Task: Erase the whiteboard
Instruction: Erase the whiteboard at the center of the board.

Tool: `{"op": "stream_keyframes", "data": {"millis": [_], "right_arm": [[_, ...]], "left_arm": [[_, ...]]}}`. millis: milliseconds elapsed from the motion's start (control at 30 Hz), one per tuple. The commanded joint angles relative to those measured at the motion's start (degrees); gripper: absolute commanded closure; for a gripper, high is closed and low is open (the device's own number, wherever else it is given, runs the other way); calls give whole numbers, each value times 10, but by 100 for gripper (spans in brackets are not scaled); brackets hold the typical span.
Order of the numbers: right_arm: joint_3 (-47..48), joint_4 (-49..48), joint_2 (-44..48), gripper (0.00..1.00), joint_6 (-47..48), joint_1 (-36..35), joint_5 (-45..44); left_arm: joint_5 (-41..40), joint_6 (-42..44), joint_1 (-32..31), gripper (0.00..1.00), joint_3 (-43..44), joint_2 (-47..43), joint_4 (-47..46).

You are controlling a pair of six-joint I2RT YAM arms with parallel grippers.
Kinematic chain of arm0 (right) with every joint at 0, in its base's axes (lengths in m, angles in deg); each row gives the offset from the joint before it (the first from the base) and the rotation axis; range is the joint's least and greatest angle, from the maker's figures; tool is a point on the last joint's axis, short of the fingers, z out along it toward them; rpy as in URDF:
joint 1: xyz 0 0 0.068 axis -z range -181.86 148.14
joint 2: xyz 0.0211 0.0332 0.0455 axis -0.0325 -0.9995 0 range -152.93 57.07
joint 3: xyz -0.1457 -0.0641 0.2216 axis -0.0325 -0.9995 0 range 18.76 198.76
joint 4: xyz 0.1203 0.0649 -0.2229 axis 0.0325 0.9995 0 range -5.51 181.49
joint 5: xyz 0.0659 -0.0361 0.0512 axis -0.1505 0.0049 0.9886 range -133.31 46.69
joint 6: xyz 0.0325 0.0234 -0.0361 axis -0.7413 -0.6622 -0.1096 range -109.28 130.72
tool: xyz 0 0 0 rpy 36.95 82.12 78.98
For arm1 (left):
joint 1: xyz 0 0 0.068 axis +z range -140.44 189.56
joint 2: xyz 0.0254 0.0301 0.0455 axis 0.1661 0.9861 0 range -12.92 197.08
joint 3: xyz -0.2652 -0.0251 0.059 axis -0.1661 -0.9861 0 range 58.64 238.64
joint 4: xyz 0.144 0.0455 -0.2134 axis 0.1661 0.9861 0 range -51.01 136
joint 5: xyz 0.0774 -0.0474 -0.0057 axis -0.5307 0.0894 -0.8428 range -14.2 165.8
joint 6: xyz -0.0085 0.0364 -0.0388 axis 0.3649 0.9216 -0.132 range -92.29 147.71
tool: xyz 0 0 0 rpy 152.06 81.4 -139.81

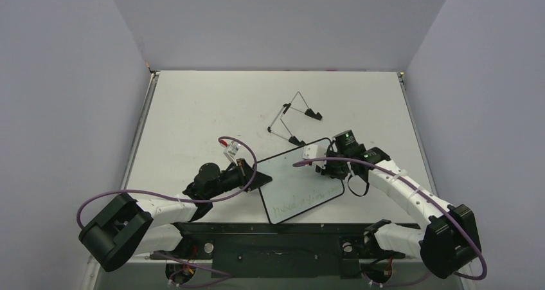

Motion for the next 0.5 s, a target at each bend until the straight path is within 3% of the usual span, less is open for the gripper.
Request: {"op": "stream_keyframes", "data": {"millis": [0,100,300,400,467], "right_arm": [[2,87,8,100,97,-44,105],[6,86,15,100,96,-41,105],[-1,-44,3,100,-42,22,-42],[-2,-45,4,100,-44,35,-39],[3,-18,17,100,-29,35,20]], "left_arm": [[17,-10,4,100,9,-9,-86],[16,-11,4,100,8,-14,-87],[16,-13,4,100,9,-13,-87],[18,-13,4,100,8,-13,-89],[17,-14,4,100,7,-13,-90]]}}
